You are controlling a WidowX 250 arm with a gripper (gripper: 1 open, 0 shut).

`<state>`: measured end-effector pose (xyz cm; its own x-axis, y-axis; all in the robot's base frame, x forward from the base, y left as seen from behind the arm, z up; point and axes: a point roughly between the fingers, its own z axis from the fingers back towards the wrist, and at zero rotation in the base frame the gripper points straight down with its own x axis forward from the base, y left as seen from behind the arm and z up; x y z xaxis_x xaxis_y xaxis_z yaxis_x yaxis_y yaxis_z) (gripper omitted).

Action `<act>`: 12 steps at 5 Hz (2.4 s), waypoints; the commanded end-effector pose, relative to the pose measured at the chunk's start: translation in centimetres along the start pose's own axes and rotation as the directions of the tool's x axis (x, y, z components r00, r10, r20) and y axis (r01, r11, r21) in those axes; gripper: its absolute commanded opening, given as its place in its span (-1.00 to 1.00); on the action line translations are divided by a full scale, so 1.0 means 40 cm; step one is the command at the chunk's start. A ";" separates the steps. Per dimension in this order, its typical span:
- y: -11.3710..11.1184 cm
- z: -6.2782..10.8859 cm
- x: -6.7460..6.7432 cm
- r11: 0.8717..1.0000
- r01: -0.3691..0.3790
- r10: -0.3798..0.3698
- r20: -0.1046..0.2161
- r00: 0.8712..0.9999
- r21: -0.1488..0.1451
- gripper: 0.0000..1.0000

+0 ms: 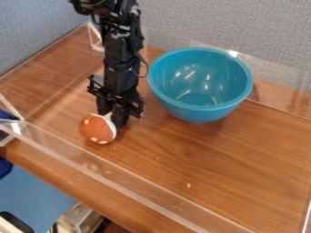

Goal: Put the mushroom in the blue bowl

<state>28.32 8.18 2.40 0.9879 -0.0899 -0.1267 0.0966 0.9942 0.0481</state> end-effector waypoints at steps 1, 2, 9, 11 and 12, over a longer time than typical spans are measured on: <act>0.023 0.042 0.018 1.000 -0.014 0.013 0.061 0.998 0.014 -1.00; 0.023 0.046 0.020 1.000 -0.011 0.010 0.067 0.998 0.013 -1.00; -0.066 0.321 0.192 0.989 0.135 -0.143 0.190 0.971 0.059 -1.00; -0.006 0.288 0.265 0.986 0.162 -0.167 0.168 0.972 0.042 -1.00; 0.013 0.288 0.279 0.983 0.181 -0.185 0.163 0.969 0.039 -1.00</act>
<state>40.15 6.43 9.72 0.9578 -0.2843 -0.0410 0.2857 0.9578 0.0310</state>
